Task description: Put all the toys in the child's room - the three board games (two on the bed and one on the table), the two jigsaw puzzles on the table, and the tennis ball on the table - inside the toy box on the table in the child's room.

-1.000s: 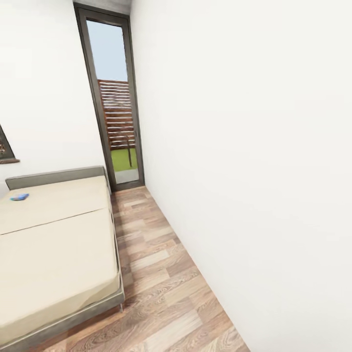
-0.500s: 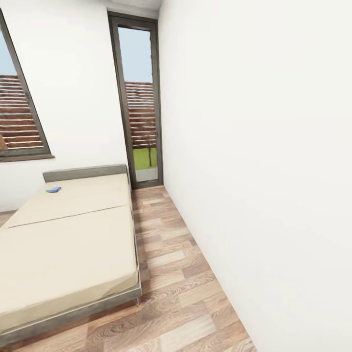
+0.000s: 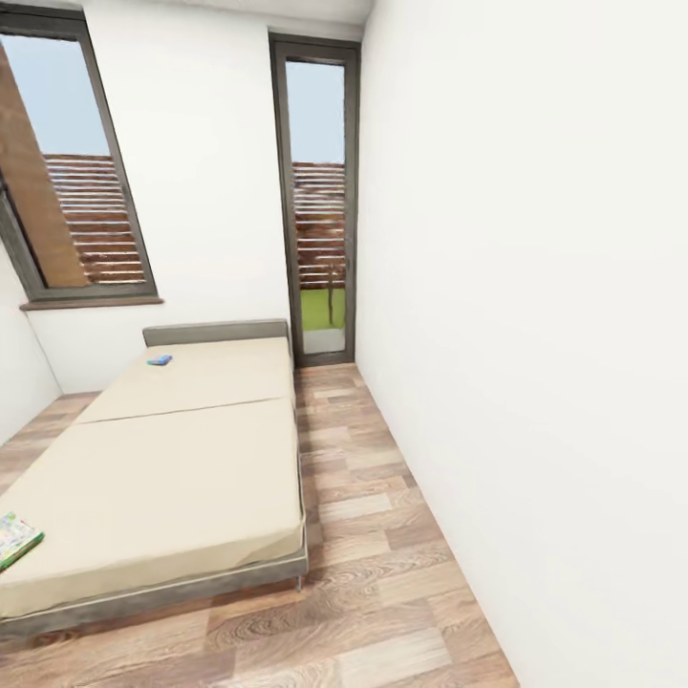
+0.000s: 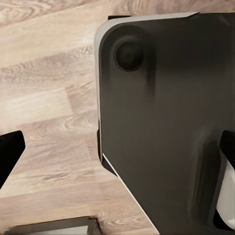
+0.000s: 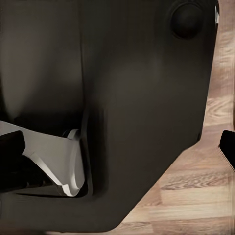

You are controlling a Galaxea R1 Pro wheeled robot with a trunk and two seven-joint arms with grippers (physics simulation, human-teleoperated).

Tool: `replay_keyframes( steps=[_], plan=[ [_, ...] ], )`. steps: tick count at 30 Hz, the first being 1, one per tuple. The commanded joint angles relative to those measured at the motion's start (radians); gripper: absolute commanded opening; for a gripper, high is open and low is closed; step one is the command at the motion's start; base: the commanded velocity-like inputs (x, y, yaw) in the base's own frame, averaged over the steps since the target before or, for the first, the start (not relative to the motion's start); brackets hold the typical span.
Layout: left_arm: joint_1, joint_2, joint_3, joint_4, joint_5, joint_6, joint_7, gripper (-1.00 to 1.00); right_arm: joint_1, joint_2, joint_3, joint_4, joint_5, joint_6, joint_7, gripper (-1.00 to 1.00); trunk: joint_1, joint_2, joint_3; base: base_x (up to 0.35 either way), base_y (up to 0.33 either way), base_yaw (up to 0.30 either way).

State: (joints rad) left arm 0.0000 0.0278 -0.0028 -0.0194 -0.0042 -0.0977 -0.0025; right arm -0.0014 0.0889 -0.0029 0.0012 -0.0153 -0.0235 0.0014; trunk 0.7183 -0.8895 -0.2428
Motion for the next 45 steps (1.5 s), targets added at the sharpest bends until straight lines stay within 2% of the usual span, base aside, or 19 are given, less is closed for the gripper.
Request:
replay_keyframes(
  steps=[1, 10, 20, 45],
  plan=[
    [0.000, 0.000, 0.000, -0.001, 0.000, -0.002, 0.000, 1.00, 0.000, 0.000, 0.000, 0.000, -0.002, -0.002, 0.000, 1.00, -0.004, 0.006, 0.002, 0.000, 0.000, 0.278],
    [0.000, 0.003, -0.001, -0.001, 0.000, -0.014, 0.000, 1.00, 0.000, 0.000, 0.000, 0.000, -0.002, -0.004, 0.000, 1.00, -0.038, 0.069, 0.030, 0.000, 0.000, 0.278],
    [0.000, 0.018, -0.002, -0.001, 0.000, -0.015, 0.000, 1.00, 0.000, 0.000, 0.000, 0.000, -0.002, -0.004, 0.000, 1.00, -0.077, 0.139, 0.062, 0.000, 0.000, 0.278],
    [0.000, 0.024, -0.001, -0.002, 0.000, -0.016, 0.001, 1.00, 0.000, 0.000, -0.002, 0.000, -0.002, -0.003, 0.000, 1.00, -0.172, 0.314, 0.140, 0.000, 0.000, 0.270]
  ],
)
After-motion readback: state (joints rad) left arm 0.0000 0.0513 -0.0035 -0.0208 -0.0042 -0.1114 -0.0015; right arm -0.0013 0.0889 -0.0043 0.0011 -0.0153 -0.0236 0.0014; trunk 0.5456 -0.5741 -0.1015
